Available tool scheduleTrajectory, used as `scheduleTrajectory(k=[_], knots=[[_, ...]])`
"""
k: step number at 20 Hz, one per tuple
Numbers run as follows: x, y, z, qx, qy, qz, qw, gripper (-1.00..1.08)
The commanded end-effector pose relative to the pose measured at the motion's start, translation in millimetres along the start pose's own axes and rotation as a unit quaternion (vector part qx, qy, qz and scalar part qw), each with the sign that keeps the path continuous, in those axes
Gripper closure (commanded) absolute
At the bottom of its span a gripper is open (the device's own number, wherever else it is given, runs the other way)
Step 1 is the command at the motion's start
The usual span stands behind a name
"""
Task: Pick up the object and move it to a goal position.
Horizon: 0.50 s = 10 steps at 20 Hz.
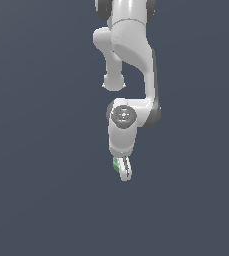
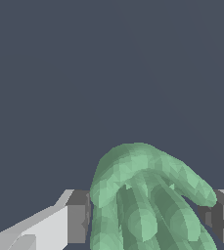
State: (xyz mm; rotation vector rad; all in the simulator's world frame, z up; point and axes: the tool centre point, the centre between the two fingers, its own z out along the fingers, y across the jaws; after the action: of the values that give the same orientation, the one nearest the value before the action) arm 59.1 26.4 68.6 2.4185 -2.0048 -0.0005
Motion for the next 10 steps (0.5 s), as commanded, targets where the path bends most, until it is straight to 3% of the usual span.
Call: scheduleTrajectory(k=[1,10], knots=[[0.6,1.7,-0.6,0.0,0.0,0.0,1.0,1.08],[7.8,25.2,-5.5,0.0,0.0,0.0,1.0,1.08]])
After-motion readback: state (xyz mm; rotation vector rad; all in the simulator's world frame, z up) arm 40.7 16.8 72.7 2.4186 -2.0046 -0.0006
